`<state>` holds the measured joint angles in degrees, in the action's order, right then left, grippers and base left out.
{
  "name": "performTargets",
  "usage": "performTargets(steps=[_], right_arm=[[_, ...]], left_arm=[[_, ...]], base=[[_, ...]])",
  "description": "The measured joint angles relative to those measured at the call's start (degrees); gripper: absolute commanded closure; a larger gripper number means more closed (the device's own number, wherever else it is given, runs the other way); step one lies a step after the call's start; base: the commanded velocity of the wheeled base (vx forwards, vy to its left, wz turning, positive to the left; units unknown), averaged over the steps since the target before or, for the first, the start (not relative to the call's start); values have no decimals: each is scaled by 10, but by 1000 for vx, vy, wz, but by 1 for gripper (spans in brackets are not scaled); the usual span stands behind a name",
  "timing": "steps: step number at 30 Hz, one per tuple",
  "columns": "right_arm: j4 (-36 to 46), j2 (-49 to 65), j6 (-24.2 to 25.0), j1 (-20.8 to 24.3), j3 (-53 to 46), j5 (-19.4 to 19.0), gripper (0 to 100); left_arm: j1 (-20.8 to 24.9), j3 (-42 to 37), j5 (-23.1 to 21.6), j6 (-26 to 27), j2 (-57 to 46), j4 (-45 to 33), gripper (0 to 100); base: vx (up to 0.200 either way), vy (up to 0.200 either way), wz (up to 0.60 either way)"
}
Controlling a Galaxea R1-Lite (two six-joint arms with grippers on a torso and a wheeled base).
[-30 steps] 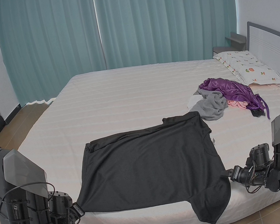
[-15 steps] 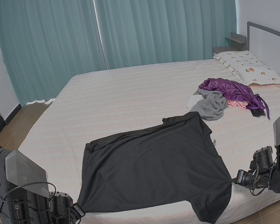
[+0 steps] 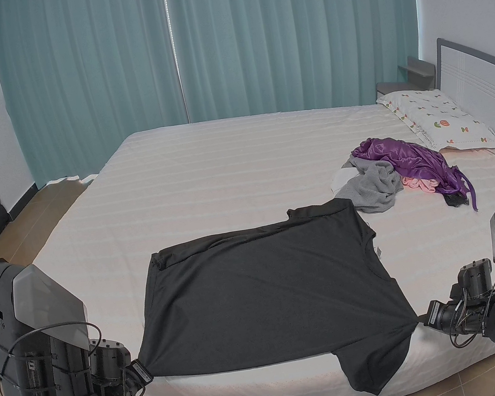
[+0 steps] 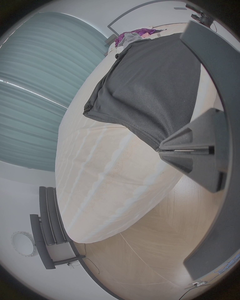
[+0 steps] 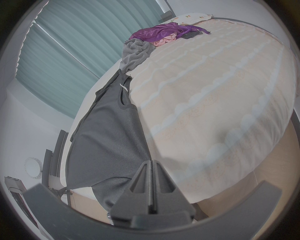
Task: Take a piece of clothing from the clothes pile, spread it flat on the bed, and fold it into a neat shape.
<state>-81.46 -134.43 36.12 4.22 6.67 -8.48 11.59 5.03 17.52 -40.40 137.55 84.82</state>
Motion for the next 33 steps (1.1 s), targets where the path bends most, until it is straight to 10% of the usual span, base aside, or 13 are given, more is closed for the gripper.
performTargets(steps=[4,5,6,7,33], right_arm=[[0,-3,-1,-1,0,0,100],[-2,-4,-1,-1,1,-1,0],[-4,-4,-1,-2,1,-2,0],[-7,-5,-1,-2,2,-3,0],[-60,80,78,-1,0,-15,0]], left_arm=[[0,1,-1,0,1,0,100],[0,1,-1,0,1,0,100],[0,1,-2,-1,2,0,100],[0,2,-3,-1,2,0,0],[-38,-10,-55,-4,-103,32,0]], base=[[0,0,0],[0,0,0],[0,0,0],[0,0,0],[0,0,0]])
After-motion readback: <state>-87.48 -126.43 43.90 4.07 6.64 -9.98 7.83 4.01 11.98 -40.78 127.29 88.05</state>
